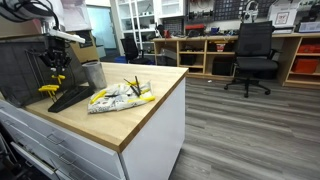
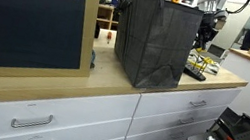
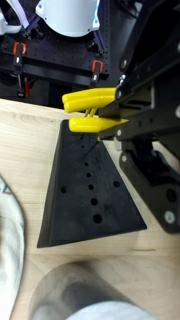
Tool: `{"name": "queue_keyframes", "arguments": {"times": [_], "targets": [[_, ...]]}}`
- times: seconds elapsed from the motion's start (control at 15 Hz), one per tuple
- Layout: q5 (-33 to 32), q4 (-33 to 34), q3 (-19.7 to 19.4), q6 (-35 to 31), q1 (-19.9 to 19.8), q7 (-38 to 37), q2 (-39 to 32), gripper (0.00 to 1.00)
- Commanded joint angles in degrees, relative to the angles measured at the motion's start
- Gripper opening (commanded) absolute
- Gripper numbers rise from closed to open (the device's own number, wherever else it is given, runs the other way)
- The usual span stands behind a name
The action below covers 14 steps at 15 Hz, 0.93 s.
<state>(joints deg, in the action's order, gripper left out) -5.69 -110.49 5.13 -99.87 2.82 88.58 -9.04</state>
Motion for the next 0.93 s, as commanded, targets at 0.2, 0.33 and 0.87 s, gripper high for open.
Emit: {"name": "queue_keyframes", "arguments": {"times": [0.2, 0.33, 0.87], "targets": [[0.1, 1.3, 0.4, 1.1, 0.2, -0.4, -0.8, 0.04], [0.1, 1.3, 0.4, 1.1, 0.2, -0.5, -0.8, 0.04], [0.3, 1.4, 0.6, 1.7, 0.4, -0.6, -0.9, 0.04]]}}
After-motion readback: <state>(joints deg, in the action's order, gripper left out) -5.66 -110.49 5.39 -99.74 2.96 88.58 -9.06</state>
